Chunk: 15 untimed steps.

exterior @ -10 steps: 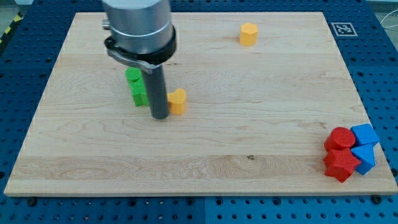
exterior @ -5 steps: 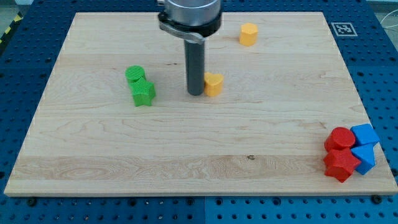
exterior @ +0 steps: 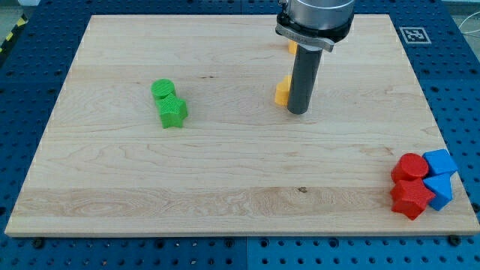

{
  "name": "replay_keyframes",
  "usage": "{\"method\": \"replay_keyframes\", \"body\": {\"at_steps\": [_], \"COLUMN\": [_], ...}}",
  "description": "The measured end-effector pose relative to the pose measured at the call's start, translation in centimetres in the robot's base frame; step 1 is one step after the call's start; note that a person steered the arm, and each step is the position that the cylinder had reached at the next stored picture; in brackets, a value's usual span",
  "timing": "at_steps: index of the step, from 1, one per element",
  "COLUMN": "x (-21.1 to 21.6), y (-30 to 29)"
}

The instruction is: Slide yellow heart to the yellow hexagon

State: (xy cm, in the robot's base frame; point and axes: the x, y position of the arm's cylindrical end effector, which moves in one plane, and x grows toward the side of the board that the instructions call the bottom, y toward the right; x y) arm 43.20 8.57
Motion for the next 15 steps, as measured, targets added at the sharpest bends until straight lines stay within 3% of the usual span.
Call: {"method": "replay_keyframes", "body": {"at_steps": [8,11,13,15], "x": [-3.5,-7.3,-2.6,-5.6], "y": [-4.1,2.3,5.2,10.4]}}
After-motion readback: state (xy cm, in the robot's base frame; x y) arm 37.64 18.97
